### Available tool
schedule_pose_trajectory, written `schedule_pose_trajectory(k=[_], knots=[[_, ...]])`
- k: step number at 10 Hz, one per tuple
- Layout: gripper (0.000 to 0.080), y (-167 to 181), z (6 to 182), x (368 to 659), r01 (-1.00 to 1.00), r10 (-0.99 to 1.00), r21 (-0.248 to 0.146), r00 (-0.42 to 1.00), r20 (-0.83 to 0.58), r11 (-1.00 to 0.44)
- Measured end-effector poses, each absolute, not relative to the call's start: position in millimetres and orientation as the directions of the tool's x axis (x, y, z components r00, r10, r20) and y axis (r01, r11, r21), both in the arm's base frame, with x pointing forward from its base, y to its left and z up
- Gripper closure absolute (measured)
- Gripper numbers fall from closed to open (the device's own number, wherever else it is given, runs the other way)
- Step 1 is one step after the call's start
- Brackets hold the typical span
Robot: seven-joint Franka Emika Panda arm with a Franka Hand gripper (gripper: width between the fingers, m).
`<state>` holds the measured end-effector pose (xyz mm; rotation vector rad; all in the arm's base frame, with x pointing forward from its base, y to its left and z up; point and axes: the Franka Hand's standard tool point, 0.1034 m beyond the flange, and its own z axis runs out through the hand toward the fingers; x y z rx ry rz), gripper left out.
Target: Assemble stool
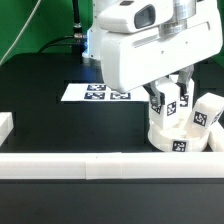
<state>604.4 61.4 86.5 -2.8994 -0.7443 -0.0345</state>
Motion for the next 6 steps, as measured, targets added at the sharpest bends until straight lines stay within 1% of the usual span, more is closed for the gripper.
schedule_pose_trajectory(k=[2, 3, 4, 5, 6], knots=[[0.0456, 58.6, 87.0, 605.5, 0.365, 0.362, -0.143, 0.931, 0.051, -0.920], [0.0456, 54.2, 87.2, 604.8, 0.245, 0.237, -0.154, 0.969, 0.069, -0.957], [0.0456, 50.4, 85.3, 597.9, 0.130, 0.118, -0.166, 0.990, 0.078, -0.978], [0.0456, 47.6, 83.1, 593.7, 0.054, 0.036, -0.177, 0.994, 0.101, -0.983], [0.0456, 46.5, 82.5, 591.8, -0.077, -0.101, -0.189, 0.988, 0.120, -0.979]])
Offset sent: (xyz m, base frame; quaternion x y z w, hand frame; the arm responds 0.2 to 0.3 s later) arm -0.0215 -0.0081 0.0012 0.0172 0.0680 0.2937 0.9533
